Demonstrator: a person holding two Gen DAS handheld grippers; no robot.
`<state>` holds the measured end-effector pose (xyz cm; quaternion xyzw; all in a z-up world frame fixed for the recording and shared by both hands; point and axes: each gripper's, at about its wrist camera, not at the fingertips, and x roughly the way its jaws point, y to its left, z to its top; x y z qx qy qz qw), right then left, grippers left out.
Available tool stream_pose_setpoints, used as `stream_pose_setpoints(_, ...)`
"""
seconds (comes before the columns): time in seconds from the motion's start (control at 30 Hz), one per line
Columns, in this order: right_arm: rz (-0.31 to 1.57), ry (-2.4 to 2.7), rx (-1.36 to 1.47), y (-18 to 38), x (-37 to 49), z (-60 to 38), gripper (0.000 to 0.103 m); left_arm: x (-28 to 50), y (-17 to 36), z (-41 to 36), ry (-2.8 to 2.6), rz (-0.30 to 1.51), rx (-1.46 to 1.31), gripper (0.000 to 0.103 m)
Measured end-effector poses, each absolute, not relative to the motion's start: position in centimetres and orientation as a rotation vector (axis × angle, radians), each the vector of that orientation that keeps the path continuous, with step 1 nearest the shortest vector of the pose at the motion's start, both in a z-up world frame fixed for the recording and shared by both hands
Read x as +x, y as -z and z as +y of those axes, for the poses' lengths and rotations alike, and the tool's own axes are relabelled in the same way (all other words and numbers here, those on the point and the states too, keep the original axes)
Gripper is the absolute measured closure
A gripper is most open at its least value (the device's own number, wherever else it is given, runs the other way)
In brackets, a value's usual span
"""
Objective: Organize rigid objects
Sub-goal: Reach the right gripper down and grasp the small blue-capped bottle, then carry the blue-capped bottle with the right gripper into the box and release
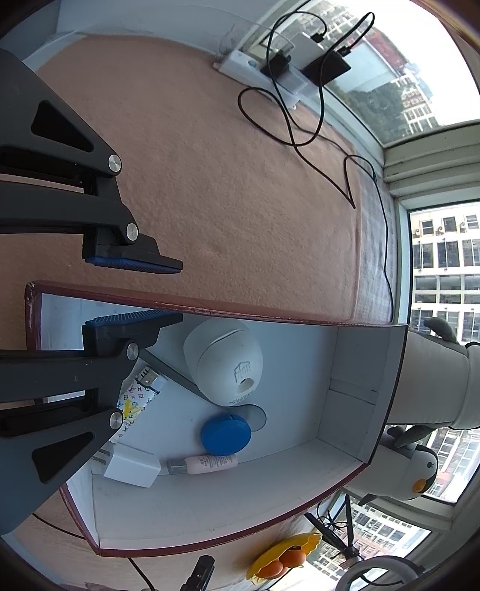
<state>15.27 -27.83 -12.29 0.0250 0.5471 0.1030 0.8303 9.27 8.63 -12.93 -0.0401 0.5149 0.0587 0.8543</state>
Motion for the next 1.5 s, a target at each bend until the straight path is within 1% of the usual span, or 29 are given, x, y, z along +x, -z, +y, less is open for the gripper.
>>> stream_pose_setpoints(0.03, 1.164, -0.232, 0.047, 12.5, 15.3, -27.5, 0.049, 9.3, 12.9, 8.7, -0.125, 1.084, -0.085, 0.085)
stream_pose_setpoints(0.1, 1.168, -0.255, 0.022, 12.8, 15.4, -26.8, 0.054, 9.3, 12.9, 8.7, -0.128, 1.086, -0.085, 0.084)
stream_pose_setpoints(0.23, 1.183, -0.297, -0.028, 13.6, 15.9, -25.3, 0.058, 9.2, 12.9, 8.7, -0.131, 1.087, -0.084, 0.083)
stream_pose_setpoints(0.4, 1.203, -0.333, -0.106, 14.6, 16.4, -23.7, 0.065, 9.2, 12.9, 8.8, -0.139, 1.09, -0.088, 0.083)
stream_pose_setpoints(0.53, 1.226, -0.35, -0.155, 15.5, 16.7, -22.9, 0.07, 9.2, 13.0, 8.8, -0.14, 1.093, -0.089, 0.083)
stream_pose_setpoints(0.6, 1.238, -0.353, -0.164, 15.9, 16.9, -22.7, 0.076, 9.1, 13.1, 8.8, -0.142, 1.095, -0.09, 0.083)
stream_pose_setpoints(0.67, 1.25, -0.361, -0.165, 16.1, 17.1, -22.5, 0.08, 9.1, 13.1, 8.8, -0.144, 1.096, -0.091, 0.083)
stream_pose_setpoints(0.93, 1.245, -0.37, -0.227, 16.4, 17.0, -21.3, 0.082, 9.2, 13.1, 9.0, -0.147, 1.096, -0.098, 0.083)
stream_pose_setpoints(1.0, 1.25, -0.369, -0.251, 16.8, 17.0, -20.9, 0.087, 9.2, 13.1, 9.0, -0.145, 1.095, -0.099, 0.083)
stream_pose_setpoints(1.03, 1.252, -0.367, -0.259, 16.9, 17.0, -20.8, 0.087, 9.2, 13.1, 9.0, -0.145, 1.094, -0.099, 0.083)
stream_pose_setpoints(1.3, 1.227, -0.358, -0.226, 16.6, 16.7, -21.1, 0.087, 9.1, 13.1, 8.9, -0.137, 1.089, -0.101, 0.083)
stream_pose_setpoints(1.5, 1.191, -0.341, -0.184, 15.4, 15.3, -21.6, 0.087, 9.1, 13.0, 8.8, -0.129, 1.083, -0.102, 0.083)
